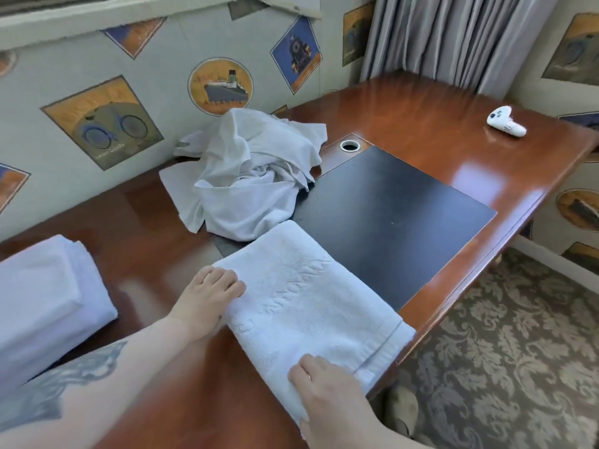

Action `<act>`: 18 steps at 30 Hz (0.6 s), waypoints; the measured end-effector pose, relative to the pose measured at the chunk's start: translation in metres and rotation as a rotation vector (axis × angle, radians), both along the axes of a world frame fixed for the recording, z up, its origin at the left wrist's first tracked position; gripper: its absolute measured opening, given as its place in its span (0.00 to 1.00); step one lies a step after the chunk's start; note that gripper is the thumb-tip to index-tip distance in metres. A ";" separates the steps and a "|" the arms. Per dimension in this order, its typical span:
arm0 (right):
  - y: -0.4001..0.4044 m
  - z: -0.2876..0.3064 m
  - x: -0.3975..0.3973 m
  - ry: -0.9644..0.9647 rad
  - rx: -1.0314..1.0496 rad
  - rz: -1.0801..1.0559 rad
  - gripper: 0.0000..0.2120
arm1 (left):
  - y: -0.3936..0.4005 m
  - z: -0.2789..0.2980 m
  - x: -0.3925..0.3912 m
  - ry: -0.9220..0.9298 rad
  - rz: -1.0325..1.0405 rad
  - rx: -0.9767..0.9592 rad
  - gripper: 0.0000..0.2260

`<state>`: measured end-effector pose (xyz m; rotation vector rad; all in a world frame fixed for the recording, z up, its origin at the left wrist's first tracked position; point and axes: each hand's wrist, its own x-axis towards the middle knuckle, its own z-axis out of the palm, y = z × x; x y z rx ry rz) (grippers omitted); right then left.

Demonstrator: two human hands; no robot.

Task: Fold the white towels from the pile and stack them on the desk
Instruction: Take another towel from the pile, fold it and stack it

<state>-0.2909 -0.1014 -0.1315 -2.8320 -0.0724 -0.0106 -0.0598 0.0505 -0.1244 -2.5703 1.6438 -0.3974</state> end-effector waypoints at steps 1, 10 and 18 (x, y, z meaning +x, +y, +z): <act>0.006 0.002 0.002 0.056 0.001 0.015 0.25 | 0.001 -0.004 -0.003 0.015 0.046 0.027 0.19; -0.076 -0.015 0.036 -0.004 0.107 -0.288 0.26 | -0.035 0.003 -0.026 0.537 0.653 0.042 0.18; -0.111 -0.030 0.051 0.196 0.079 -0.315 0.30 | -0.081 -0.059 -0.134 0.609 1.031 -0.032 0.38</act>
